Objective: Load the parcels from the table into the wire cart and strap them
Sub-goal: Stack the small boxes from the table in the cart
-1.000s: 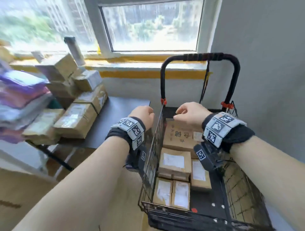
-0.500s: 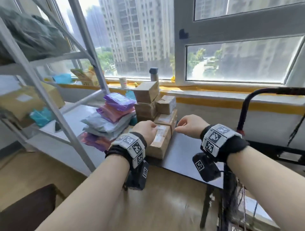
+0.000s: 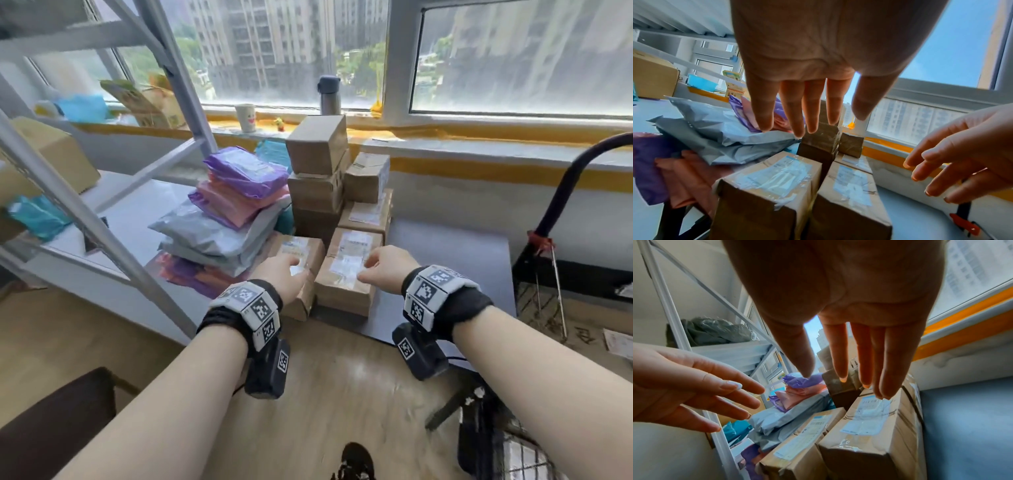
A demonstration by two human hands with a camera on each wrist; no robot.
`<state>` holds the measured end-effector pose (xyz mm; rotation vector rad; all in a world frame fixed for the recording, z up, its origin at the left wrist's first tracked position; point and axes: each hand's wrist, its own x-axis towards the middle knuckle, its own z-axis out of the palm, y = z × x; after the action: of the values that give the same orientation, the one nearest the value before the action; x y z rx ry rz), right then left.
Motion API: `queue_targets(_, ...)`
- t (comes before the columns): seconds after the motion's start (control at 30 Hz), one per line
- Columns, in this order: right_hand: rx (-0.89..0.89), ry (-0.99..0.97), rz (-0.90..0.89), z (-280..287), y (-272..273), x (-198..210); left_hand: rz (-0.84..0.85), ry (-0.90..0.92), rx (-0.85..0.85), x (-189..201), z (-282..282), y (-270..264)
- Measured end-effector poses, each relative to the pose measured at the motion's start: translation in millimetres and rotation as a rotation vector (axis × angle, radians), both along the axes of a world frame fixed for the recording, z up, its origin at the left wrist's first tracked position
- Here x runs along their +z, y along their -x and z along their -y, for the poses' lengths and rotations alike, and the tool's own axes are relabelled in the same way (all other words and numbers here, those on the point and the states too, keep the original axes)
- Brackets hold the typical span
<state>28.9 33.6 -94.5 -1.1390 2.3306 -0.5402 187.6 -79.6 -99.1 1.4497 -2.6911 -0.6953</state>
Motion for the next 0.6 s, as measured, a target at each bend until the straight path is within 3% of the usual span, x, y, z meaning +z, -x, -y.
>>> queue_targets(0.4,0.126,-0.048,0.209,136,-9,-58,0.283,-0.071,0.196,-71,110,17)
queue_targets(0.6,0.093,-0.126,0.254,170,-19,-78,0.208,-0.229,0.275,-103,133,14)
